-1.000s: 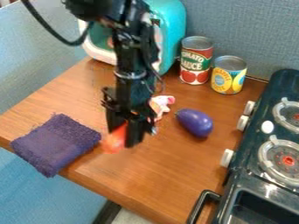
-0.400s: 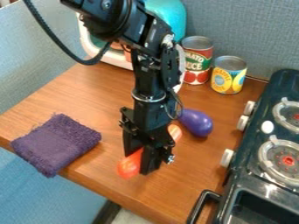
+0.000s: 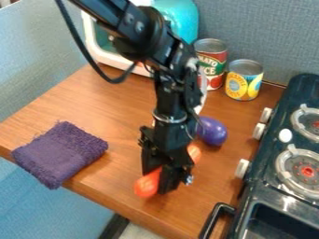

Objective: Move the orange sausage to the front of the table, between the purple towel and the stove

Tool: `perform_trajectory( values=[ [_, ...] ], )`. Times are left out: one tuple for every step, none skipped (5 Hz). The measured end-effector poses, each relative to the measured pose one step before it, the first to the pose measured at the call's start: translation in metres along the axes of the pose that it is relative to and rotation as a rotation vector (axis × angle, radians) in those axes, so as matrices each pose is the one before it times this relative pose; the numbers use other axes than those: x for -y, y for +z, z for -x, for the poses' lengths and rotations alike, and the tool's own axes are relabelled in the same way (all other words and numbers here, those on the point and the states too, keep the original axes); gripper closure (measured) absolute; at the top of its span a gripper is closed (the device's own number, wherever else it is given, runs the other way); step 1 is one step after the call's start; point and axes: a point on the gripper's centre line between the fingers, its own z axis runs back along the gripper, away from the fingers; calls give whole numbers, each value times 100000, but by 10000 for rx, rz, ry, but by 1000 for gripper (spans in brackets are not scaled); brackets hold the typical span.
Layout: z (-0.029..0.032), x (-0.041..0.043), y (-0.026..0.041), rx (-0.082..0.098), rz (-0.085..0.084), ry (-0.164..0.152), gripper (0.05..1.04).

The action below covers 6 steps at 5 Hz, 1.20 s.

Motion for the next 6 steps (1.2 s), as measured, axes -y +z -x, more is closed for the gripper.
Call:
perform_trajectory(
  values=[
    [-314, 215, -782, -265, -120, -112, 518],
    [-58, -139, -12, 14, -83, 90, 518],
    [-85, -21, -64, -49, 68, 32, 444],
    [163, 53, 294, -200, 236, 35, 145],
    [114, -680, 642, 114, 363, 327, 75],
    [-412, -528, 1808, 398, 141, 96, 79]
  ],
)
